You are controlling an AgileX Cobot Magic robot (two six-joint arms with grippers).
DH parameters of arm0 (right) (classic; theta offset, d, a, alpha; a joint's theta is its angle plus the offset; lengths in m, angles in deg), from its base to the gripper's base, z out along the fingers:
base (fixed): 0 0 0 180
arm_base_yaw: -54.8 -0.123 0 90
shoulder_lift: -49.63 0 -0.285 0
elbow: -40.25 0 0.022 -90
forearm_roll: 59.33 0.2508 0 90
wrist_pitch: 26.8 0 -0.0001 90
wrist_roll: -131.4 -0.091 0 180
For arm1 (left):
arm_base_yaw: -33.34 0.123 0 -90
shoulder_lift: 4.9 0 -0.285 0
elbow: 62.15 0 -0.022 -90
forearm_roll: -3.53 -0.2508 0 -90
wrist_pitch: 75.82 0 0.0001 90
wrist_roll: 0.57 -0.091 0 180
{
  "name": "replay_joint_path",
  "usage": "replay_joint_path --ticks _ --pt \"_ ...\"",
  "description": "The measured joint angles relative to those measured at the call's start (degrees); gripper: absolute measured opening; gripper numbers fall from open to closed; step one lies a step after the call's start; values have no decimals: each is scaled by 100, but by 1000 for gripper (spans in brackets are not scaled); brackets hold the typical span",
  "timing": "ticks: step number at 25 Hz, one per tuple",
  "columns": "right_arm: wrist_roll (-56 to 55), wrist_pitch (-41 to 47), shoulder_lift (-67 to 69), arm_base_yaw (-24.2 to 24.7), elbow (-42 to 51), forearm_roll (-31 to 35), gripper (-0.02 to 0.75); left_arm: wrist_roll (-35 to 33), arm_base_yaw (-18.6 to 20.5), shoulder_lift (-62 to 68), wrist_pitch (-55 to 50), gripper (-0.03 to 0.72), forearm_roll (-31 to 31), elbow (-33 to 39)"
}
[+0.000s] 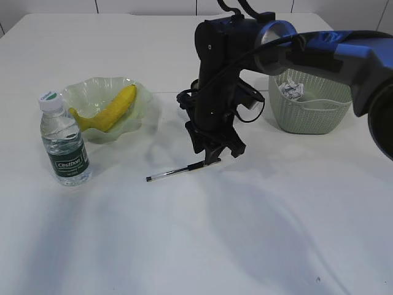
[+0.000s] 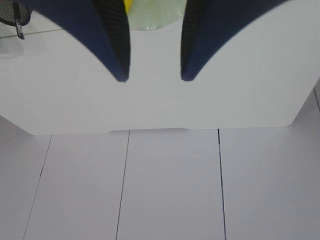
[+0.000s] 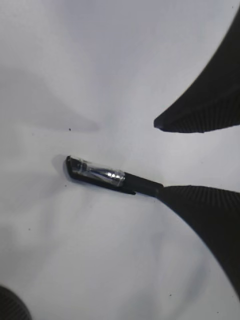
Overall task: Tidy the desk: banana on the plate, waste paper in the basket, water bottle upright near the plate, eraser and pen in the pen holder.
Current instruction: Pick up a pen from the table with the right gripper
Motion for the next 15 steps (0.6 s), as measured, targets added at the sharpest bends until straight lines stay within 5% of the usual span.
replay_joint_path --ticks 15 --pt "-529 -21 0 0 0 -33 265 0 0 0 67 239 0 0"
